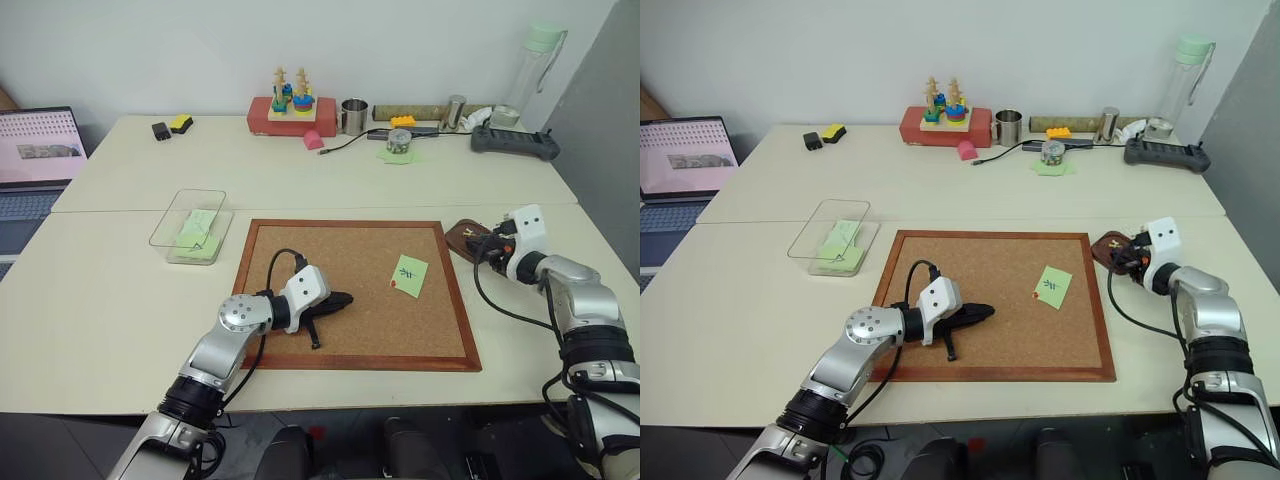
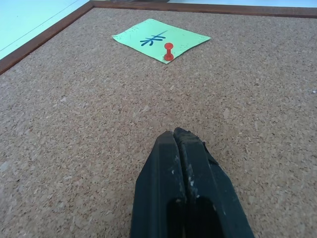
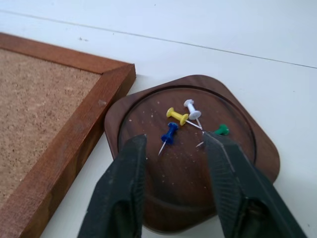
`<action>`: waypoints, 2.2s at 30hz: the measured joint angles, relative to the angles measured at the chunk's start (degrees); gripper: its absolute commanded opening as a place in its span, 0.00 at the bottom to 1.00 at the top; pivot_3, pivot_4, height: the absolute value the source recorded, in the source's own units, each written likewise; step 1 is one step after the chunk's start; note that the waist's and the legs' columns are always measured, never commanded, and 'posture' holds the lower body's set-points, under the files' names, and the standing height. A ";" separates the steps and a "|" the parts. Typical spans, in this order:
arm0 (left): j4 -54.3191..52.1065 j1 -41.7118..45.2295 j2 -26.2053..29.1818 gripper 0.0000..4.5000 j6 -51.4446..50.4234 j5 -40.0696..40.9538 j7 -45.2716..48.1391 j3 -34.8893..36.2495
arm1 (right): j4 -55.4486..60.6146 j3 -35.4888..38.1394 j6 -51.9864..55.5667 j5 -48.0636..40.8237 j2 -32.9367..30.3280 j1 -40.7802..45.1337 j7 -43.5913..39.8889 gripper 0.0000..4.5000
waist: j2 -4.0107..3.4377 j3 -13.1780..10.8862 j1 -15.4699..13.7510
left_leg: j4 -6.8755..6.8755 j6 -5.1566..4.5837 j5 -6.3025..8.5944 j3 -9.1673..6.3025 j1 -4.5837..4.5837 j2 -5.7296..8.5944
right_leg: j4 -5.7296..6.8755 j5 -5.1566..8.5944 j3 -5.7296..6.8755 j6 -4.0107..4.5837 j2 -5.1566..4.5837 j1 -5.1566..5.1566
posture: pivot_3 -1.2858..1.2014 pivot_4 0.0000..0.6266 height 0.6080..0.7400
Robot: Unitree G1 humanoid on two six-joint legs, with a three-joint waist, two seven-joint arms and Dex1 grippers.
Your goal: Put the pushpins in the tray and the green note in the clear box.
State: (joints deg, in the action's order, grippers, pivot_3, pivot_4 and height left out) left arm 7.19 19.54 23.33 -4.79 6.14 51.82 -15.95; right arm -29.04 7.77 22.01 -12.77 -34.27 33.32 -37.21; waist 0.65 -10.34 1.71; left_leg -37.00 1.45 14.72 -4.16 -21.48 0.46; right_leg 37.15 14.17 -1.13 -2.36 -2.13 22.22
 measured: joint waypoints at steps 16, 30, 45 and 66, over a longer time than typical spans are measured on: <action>0.07 -0.08 0.03 0.00 0.06 -0.06 -0.03 0.12 | 30.26 -12.38 0.31 -3.55 -1.23 -12.30 -17.55 0.67 | -0.03 0.02 0.05 | -0.01 0.00 0.00 -0.13 0.01 -0.03 | -0.02 0.14 0.11 -0.24 0.03 -0.03 | 0.52 0.24 1.00; -0.10 -0.17 0.05 0.00 0.05 -0.06 -0.06 0.11 | 19.72 -16.97 -6.69 1.97 5.16 -10.03 -16.22 0.48 | -0.03 0.02 0.01 | 0.00 0.00 0.00 -0.14 0.01 -0.02 | -0.03 0.08 0.11 -0.12 0.03 -0.02 | 0.52 0.24 1.00; -0.06 -0.16 0.05 0.00 0.08 -0.06 -0.07 0.11 | 18.38 -16.03 -6.39 0.25 5.97 -10.02 -17.84 0.01 | -0.03 0.02 0.01 | 0.00 0.00 0.00 -0.14 0.01 -0.02 | -0.02 0.07 0.11 -0.12 0.03 -0.02 | 0.52 0.24 1.00; -2.59 0.86 -3.28 0.19 -18.93 12.06 -1.67 8.20 | 35.02 -16.73 -7.60 0.08 -1.94 -8.14 -22.76 0.00 | 0.07 -0.05 0.13 | -0.01 0.01 0.00 -0.26 -0.16 -0.04 | -0.03 0.14 0.22 -0.24 0.05 0.11 | 0.52 0.24 1.00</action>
State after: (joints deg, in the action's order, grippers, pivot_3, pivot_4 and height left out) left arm 4.59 20.40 20.06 -23.72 18.20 50.15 -7.75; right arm 5.99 -8.96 14.41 -12.69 -36.21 25.17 -59.96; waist 0.72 -10.40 1.84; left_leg -37.01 1.45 14.72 -4.42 -21.64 0.42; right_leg 37.12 14.31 -0.91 -2.60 -2.08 22.33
